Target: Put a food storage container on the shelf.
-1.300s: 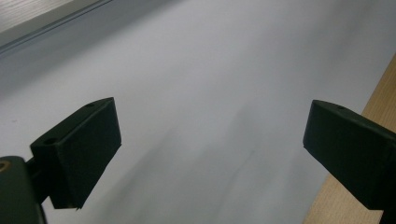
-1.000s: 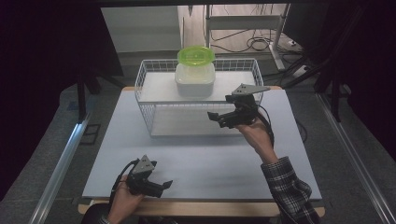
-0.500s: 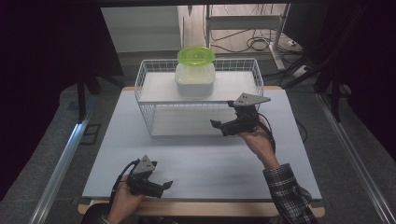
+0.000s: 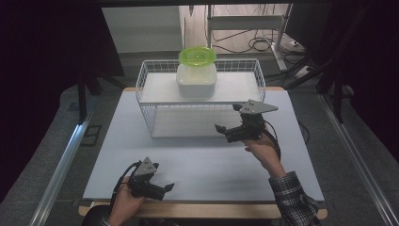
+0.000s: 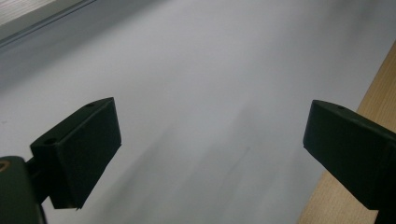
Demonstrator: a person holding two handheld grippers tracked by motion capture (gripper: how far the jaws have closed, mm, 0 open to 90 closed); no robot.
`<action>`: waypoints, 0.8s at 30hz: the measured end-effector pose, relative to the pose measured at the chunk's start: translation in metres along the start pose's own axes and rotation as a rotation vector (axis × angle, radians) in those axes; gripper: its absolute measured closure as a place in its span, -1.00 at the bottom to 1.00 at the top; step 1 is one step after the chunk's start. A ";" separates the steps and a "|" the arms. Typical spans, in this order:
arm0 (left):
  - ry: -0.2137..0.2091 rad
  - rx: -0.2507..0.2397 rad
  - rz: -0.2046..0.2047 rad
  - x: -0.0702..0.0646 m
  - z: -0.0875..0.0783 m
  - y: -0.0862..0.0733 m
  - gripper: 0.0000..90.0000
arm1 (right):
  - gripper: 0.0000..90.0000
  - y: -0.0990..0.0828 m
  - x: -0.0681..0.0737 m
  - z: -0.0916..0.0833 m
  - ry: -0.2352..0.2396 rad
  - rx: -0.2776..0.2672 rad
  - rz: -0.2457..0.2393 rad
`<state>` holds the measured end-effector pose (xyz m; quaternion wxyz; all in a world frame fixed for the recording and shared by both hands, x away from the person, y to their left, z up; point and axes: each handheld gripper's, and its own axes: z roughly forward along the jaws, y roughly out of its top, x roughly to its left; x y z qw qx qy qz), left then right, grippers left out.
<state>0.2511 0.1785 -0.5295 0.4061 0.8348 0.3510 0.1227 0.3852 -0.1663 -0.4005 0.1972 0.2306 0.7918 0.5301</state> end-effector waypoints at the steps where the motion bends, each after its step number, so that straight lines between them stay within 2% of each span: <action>1: -0.001 0.000 0.000 0.000 0.000 0.000 -0.91 | -1.00 -0.001 0.000 -0.001 0.000 0.000 0.002; 5: -0.001 0.001 0.003 0.000 0.000 0.000 -0.91 | -1.00 -0.004 0.001 -0.003 -0.007 0.006 0.006; 13: -0.001 -0.004 0.001 0.000 -0.001 0.000 -0.91 | -1.00 -0.011 0.004 -0.007 -0.008 -0.014 0.030; 24: -0.002 -0.007 0.003 0.000 -0.001 0.000 -0.91 | -1.00 -0.025 0.013 -0.011 -0.030 0.023 0.035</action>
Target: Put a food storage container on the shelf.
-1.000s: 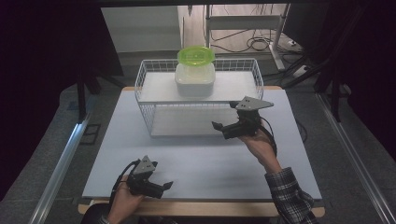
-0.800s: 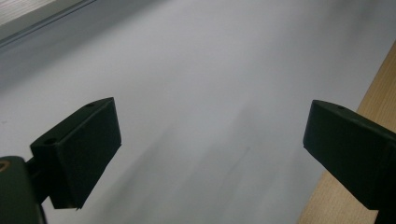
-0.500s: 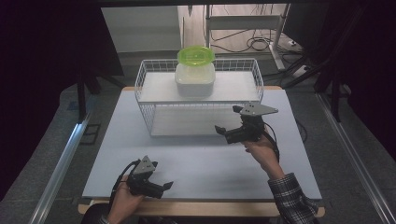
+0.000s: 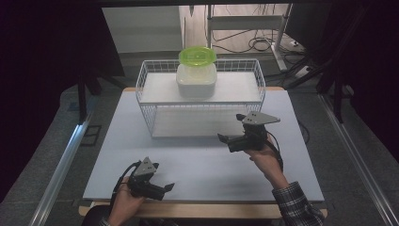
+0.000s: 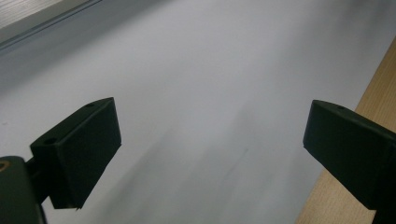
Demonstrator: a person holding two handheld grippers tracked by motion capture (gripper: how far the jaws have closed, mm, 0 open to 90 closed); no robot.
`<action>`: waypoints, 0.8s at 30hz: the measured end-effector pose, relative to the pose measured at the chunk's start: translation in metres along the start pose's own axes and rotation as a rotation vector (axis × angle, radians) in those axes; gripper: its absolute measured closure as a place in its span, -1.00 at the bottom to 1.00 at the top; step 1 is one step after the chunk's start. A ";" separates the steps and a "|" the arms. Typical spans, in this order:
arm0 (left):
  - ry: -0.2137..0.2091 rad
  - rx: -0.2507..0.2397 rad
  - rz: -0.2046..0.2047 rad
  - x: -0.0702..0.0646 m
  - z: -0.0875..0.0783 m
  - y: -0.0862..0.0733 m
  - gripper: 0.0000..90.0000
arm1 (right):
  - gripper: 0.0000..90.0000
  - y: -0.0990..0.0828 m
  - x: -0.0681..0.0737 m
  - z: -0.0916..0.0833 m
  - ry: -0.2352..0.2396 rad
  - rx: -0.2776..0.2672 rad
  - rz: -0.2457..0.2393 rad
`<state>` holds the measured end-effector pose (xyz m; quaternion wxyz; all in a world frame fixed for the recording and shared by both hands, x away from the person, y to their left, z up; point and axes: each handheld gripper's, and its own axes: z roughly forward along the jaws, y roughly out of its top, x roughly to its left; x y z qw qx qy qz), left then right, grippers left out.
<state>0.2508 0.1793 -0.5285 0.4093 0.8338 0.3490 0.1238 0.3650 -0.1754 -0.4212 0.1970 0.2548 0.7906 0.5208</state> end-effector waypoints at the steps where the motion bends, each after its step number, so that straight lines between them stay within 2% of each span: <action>1: 0.000 -0.001 0.000 0.000 0.000 0.000 -0.91 | -1.00 -0.001 0.000 -0.001 0.001 -0.002 0.001; 13: -0.002 -0.002 0.001 0.000 0.001 0.000 -0.92 | -1.00 -0.013 0.006 -0.009 -0.007 0.005 -0.006; 24: -0.002 0.002 0.004 0.000 0.001 0.000 -0.92 | -1.00 -0.036 0.008 -0.016 -0.014 0.039 -0.002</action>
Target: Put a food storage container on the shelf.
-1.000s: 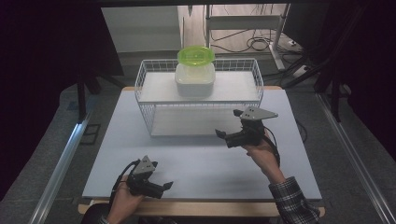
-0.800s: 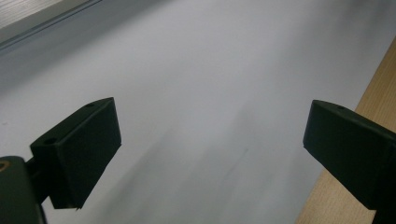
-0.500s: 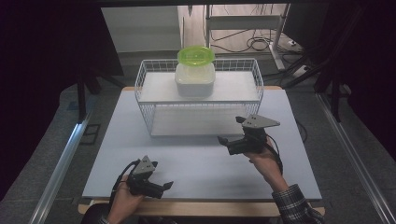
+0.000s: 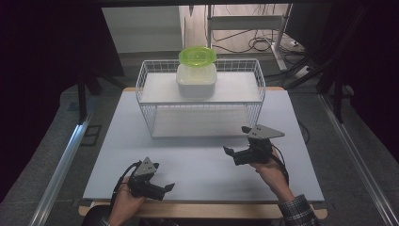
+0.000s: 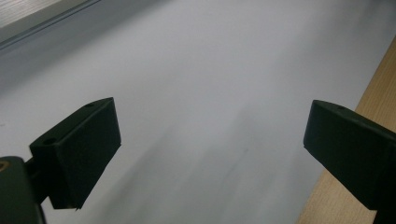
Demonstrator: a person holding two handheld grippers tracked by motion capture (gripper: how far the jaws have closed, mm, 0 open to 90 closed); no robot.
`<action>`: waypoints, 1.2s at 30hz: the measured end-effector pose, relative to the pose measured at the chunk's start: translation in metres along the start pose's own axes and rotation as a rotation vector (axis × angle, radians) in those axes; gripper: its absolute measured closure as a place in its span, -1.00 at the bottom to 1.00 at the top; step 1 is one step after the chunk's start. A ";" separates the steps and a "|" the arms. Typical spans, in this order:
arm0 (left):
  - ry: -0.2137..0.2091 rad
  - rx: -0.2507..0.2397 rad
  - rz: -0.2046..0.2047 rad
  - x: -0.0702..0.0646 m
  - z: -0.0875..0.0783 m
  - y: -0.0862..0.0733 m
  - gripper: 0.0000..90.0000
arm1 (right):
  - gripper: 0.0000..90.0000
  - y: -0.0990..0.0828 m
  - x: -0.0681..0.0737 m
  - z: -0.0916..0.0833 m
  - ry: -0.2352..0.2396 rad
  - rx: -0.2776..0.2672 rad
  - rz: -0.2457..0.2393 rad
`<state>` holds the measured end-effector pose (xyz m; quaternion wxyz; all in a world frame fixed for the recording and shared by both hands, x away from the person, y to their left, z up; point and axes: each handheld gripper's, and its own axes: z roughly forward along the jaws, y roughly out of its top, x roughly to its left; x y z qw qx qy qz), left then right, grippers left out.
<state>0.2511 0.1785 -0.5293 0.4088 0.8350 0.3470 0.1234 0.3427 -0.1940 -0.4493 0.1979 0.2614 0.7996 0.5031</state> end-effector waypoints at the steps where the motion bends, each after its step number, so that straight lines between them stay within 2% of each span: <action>1: 0.000 0.000 0.000 0.000 0.000 0.000 -0.92 | -1.00 -0.002 0.000 -0.001 -0.001 0.002 -0.002; 14: -0.001 0.001 -0.003 0.000 0.001 0.000 -0.92 | -1.00 -0.021 0.005 -0.009 -0.002 0.021 -0.025; 28: -0.001 0.003 -0.001 0.000 0.001 0.000 -0.92 | -1.00 -0.038 0.006 -0.015 0.016 0.055 0.003; 36: -0.001 0.003 -0.002 -0.001 0.001 0.000 -0.92 | -1.00 -0.046 0.008 -0.016 0.029 0.085 -0.003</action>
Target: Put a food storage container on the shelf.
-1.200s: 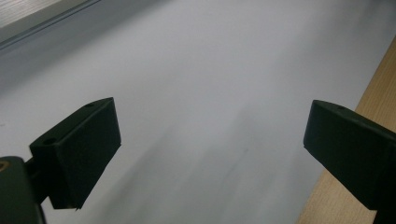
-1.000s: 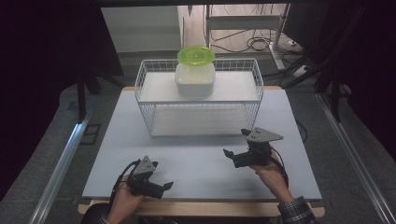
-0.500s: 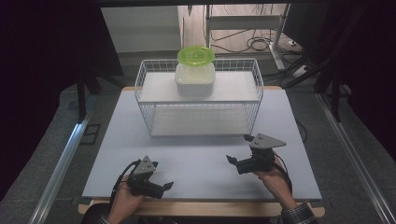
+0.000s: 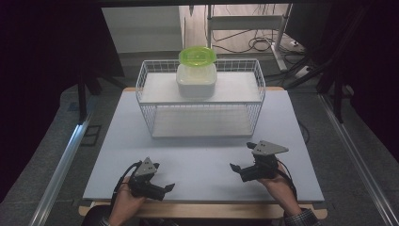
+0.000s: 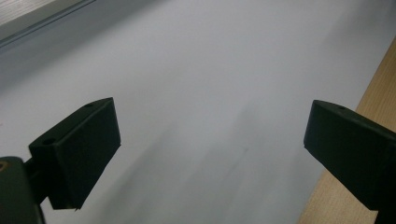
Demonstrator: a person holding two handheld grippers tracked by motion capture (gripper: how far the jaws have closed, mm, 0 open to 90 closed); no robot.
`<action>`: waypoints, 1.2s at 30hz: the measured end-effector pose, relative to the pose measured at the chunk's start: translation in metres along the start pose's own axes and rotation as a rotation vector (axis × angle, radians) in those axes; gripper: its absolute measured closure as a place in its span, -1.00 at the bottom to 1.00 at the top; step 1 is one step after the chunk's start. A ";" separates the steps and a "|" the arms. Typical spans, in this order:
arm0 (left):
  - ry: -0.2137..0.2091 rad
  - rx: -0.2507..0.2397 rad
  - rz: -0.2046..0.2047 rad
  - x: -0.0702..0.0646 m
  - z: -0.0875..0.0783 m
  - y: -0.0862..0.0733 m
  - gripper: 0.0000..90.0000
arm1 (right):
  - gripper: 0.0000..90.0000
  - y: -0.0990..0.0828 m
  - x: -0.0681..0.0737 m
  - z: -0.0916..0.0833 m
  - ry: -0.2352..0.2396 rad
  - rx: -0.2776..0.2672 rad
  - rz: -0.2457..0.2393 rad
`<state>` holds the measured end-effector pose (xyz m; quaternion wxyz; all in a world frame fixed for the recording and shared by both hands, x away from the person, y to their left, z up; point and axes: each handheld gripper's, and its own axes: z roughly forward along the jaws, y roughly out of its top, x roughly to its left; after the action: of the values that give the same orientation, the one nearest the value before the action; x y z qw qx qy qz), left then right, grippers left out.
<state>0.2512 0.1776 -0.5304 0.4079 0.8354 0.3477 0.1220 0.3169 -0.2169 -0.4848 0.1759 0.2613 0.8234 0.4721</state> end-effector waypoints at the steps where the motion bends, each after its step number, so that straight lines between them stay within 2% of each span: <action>1: 0.000 0.000 0.000 0.000 0.000 0.000 -0.92 | -1.00 -0.001 0.000 0.000 0.002 0.004 0.003; 9: -0.001 0.002 0.001 0.000 0.000 0.000 -0.92 | -1.00 -0.011 0.002 0.002 0.014 0.035 0.017; 20: -0.004 0.007 0.001 0.000 0.001 0.000 -0.92 | -1.00 -0.024 0.000 0.004 0.030 0.074 0.070; 28: -0.006 0.011 0.003 -0.001 0.002 -0.001 -0.92 | -1.00 -0.035 -0.003 0.011 0.036 0.160 0.110; 36: -0.007 0.010 0.003 -0.001 0.002 0.000 -0.93 | -1.00 -0.035 -0.002 0.012 0.031 0.170 0.095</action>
<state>0.2515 0.1760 -0.5319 0.4047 0.8383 0.3457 0.1181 0.3155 -0.2240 -0.5209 0.1176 0.3064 0.8499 0.4123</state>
